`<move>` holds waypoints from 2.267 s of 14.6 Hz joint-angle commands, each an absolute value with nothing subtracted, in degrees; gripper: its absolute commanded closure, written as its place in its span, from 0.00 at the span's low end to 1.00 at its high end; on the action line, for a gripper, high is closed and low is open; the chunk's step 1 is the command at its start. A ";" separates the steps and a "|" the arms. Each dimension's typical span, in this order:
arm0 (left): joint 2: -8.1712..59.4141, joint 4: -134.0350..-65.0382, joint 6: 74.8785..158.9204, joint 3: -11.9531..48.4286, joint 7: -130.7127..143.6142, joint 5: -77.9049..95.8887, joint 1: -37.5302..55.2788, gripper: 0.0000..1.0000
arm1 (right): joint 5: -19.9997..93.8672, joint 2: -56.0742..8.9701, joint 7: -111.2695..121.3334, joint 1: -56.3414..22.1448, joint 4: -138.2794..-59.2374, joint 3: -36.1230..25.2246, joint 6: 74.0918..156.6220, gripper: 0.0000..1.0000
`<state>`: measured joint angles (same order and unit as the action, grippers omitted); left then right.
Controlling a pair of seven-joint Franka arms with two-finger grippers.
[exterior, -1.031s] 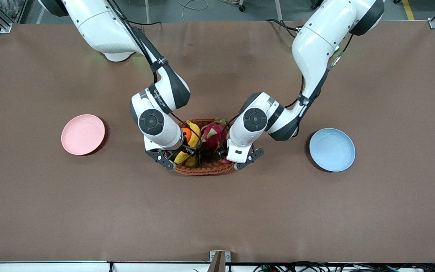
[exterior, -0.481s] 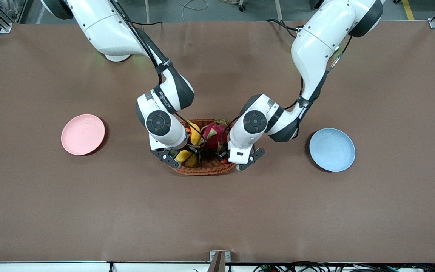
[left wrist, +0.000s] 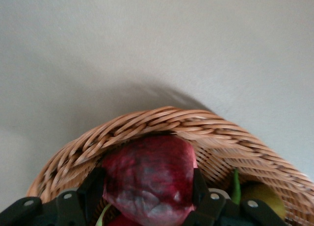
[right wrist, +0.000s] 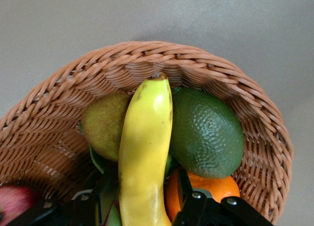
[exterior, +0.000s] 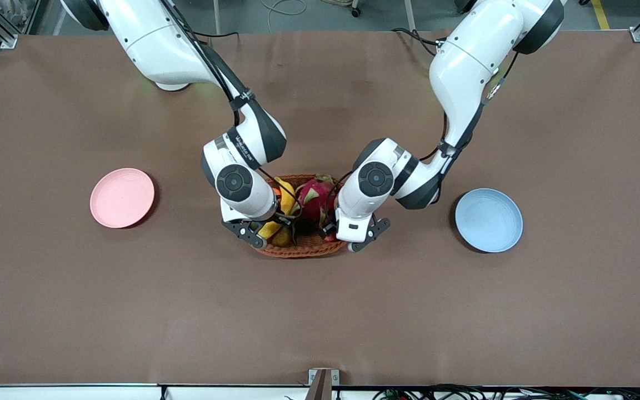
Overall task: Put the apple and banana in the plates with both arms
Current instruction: 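Close the right gripper on the banana while the left gripper grasps the apple, then carry the banana to the pink plate while the left gripper carries the apple, then lower the apple onto the blue plate and open the left gripper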
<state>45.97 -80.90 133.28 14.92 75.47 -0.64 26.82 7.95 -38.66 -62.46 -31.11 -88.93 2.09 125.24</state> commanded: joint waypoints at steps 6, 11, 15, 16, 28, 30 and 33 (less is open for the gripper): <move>32.18 -82.09 119.03 14.06 69.02 -2.54 19.36 0.87 | 10.11 -38.85 -59.69 -30.68 -85.96 2.11 124.90 0.82; 29.01 -88.31 113.64 14.06 50.04 -7.64 7.23 0.85 | 9.93 -35.34 -54.96 -27.00 -84.29 1.85 116.39 0.85; 28.65 -93.85 113.73 14.15 38.00 -7.73 -1.56 0.81 | 8.53 -32.61 -34.77 -17.08 -85.07 1.15 105.66 0.85; 28.65 -95.61 114.25 14.15 35.10 -7.65 -3.24 0.80 | 7.22 -31.48 -29.58 -14.01 -85.95 0.88 103.56 0.85; 29.71 -105.65 120.06 14.24 28.83 -7.65 -8.44 0.06 | 2.29 -19.87 9.31 10.28 -110.73 0.79 111.97 0.78; 27.53 -105.38 119.36 14.59 28.65 -7.65 -8.09 0.00 | 0.53 -18.38 9.23 10.02 -114.24 0.88 115.12 0.78; 20.50 -103.64 115.60 14.85 28.56 -7.65 -7.82 0.00 | 0.44 -16.00 9.23 9.76 -121.27 0.97 123.63 0.76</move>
<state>27.08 -103.63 119.18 14.45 29.23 -6.87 -7.79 1.77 -20.81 9.13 9.68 -113.98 0.31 118.66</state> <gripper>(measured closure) 0.009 0.630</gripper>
